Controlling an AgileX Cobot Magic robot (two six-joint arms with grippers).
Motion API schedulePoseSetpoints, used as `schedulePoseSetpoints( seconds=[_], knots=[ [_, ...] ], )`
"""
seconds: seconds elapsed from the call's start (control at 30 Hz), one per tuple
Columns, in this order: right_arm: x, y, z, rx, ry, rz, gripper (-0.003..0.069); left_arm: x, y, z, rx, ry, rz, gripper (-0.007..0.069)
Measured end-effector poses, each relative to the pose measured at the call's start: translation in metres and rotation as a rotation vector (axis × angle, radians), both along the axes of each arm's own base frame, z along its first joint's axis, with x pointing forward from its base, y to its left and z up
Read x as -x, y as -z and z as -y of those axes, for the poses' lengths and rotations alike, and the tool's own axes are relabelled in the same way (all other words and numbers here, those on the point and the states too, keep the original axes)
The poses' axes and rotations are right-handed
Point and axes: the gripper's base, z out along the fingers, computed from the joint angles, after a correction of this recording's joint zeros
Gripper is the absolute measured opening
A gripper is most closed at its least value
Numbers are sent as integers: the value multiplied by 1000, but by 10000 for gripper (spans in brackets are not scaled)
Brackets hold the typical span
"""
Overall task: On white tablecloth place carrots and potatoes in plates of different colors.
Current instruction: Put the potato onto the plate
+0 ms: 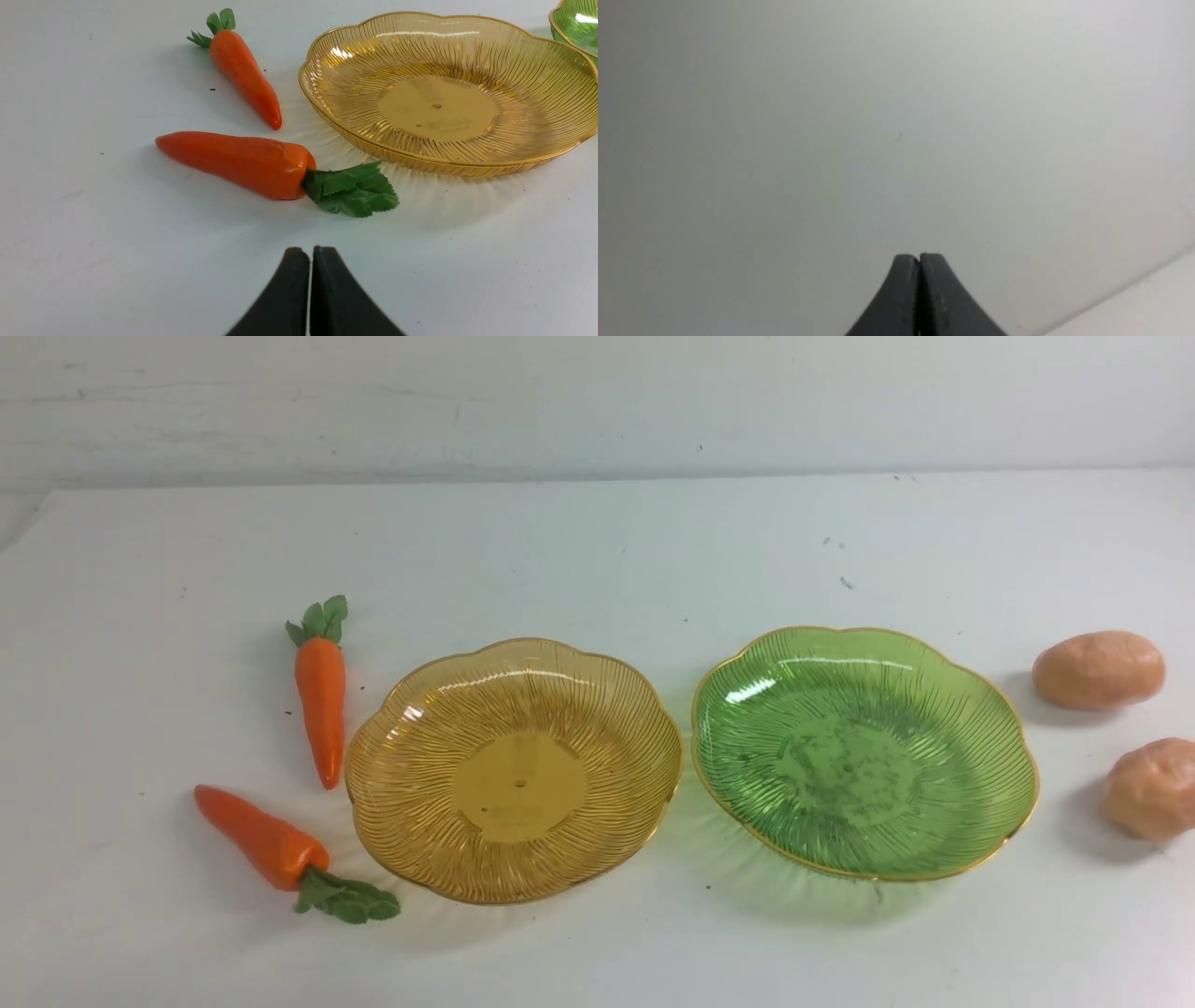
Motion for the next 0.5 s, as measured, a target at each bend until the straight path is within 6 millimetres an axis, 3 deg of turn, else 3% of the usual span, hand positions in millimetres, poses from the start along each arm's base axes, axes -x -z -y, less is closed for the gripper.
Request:
schedulePoseSetpoints(
  seconds=[0.07, 0.13, 0.17, 0.23, 0.3, 0.37, 0.47, 0.5],
  knots=[
    [-2, -27, -1, 169, 34, -151, -14, 0, 0, 0, 0, 0, 0, -4],
    [-11, -32, 0, 250, 35, -402, -14, 0, 0, 0, 0, 0, 0, -4],
    [-19, -30, 0, 276, 31, -521, -14, 0, 0, 0, 0, 0, 0, -4],
    [-35, -17, 1, 335, 9, -935, -14, 0, 0, 0, 0, 0, 0, -4],
    [-50, -3, 2, 371, 1, -1183, -12, 0, 0, 0, 0, 0, 0, -4],
    [-68, 9, 2, 399, -7, -1328, -12, 0, 0, 0, 0, 0, 0, -4],
    [-89, 20, 1, 424, -16, -1400, -12, 0, 0, 0, 0, 0, 0, -4],
    [-109, 27, -1, 436, -21, -1387, -12, 0, 0, 0, 0, 0, 0, -4]
  ],
)
